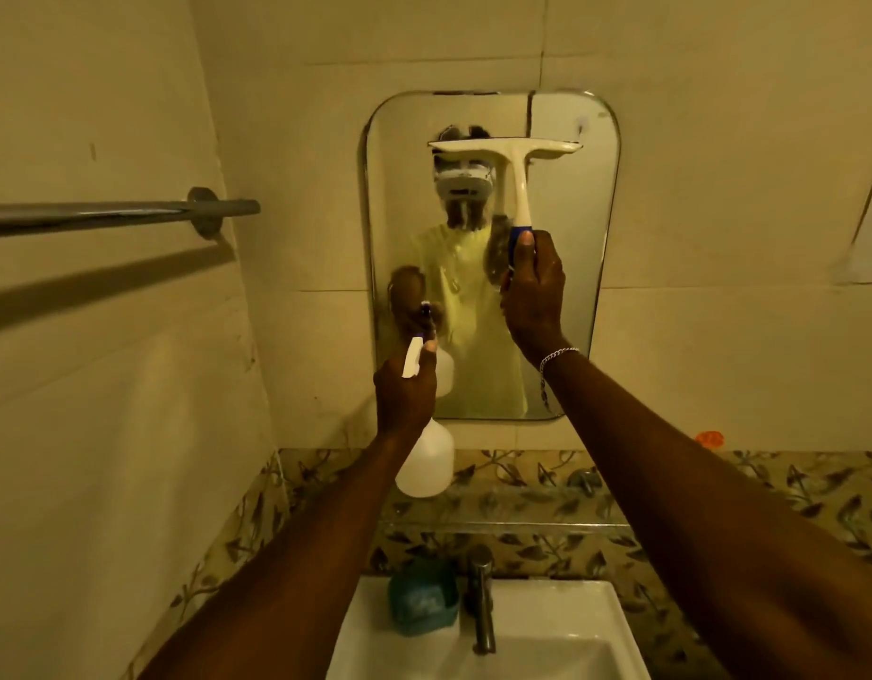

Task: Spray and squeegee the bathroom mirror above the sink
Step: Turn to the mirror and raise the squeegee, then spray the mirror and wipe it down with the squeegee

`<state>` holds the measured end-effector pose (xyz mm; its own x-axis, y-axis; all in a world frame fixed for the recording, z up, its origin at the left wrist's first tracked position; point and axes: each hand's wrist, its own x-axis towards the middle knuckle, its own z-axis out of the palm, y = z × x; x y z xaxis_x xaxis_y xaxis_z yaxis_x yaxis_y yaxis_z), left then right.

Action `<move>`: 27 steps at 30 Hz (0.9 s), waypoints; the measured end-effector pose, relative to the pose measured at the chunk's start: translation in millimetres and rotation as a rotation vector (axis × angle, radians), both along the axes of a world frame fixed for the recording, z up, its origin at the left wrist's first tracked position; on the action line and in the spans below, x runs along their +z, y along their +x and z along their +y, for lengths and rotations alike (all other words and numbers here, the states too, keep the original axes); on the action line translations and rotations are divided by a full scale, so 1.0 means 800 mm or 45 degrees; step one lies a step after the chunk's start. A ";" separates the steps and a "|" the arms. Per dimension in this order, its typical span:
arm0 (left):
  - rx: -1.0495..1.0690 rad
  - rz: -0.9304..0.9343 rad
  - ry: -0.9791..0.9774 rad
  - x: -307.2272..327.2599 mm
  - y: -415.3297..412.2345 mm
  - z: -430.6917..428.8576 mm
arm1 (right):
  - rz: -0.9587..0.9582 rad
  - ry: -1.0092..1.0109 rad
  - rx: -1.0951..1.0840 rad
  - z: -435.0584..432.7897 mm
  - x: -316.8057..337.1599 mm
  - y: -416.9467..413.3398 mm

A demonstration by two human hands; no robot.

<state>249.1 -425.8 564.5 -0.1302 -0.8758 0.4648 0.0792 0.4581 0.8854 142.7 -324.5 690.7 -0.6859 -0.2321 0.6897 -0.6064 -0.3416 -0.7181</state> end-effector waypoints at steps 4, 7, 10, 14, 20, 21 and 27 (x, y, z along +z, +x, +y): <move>-0.064 0.003 -0.021 -0.026 0.009 0.007 | -0.016 -0.009 0.055 0.004 -0.007 0.002; -0.051 -0.023 -0.065 -0.047 0.014 0.014 | -0.055 -0.013 0.090 0.004 -0.012 0.004; 0.013 -0.105 -0.119 -0.072 0.018 0.018 | -0.089 0.002 0.143 0.004 -0.018 0.005; 0.102 -0.362 -0.017 -0.107 0.030 0.016 | -0.107 0.035 0.242 0.001 -0.021 0.009; 0.015 -0.281 0.073 -0.126 0.048 0.006 | -0.085 0.010 0.378 -0.014 0.008 0.027; -0.001 -0.261 0.090 -0.124 0.050 0.003 | -0.086 0.012 0.384 -0.019 0.016 0.031; 0.025 -0.183 -0.023 -0.106 0.064 -0.018 | -0.074 0.034 0.379 -0.050 0.063 0.053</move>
<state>300.4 -440.0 479.8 -0.1794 -0.8705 0.4582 -0.0566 0.4742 0.8786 185.2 -364.3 740.8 -0.6230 -0.4464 0.6423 -0.4401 -0.4789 -0.7596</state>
